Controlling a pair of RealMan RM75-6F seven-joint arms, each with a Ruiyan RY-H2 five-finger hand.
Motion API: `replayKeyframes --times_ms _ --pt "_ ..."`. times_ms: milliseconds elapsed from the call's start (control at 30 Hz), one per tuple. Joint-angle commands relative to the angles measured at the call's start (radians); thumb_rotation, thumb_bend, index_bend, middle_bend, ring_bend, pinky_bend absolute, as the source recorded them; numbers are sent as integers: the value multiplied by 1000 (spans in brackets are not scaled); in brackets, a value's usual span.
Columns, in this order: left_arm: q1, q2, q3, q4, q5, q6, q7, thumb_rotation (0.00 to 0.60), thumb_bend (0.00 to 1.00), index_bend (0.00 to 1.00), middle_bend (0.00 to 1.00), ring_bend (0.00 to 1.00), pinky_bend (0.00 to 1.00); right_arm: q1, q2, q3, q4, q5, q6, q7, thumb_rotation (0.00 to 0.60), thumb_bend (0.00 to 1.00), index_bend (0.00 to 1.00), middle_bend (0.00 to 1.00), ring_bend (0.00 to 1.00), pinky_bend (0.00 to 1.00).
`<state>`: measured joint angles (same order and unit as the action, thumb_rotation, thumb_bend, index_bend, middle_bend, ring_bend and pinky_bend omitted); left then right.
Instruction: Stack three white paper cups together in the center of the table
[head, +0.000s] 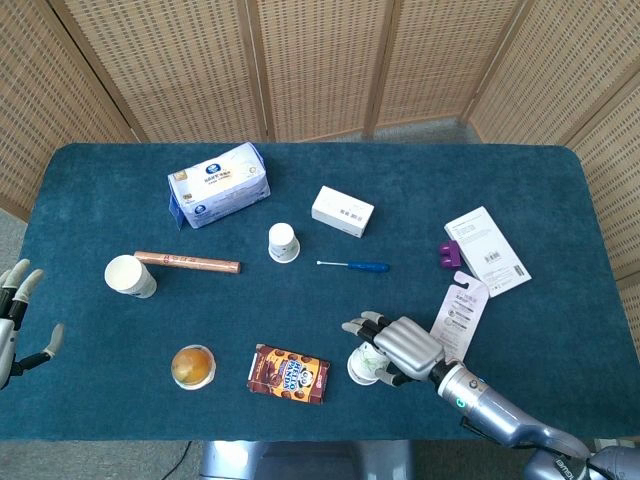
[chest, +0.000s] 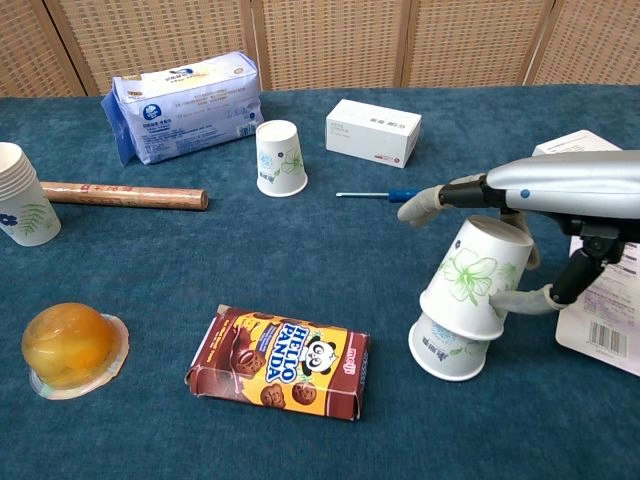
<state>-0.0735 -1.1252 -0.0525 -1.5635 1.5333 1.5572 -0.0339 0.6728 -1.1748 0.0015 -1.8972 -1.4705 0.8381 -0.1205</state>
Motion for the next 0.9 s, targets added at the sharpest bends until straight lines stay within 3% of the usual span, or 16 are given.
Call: replayKeyframes --times_ms 33,433,900 --pt "-1 0 0 0 2 1 0 288 466 0 0 0 203 0 14 -6 -17 7 -5 -10 537 427 0 83 28 517" --pt "-3 -2 -1 1 5 0 -2 291 467 0 0 0 203 -12 26 -8 -56 5 21 -43 536 428 0 89 29 516" --pt "-10 -5 -2 4 4 -11 -1 289 467 0 0 0 203 -24 -2 -34 -16 19 11 -64 537 428 0 80 0 517"
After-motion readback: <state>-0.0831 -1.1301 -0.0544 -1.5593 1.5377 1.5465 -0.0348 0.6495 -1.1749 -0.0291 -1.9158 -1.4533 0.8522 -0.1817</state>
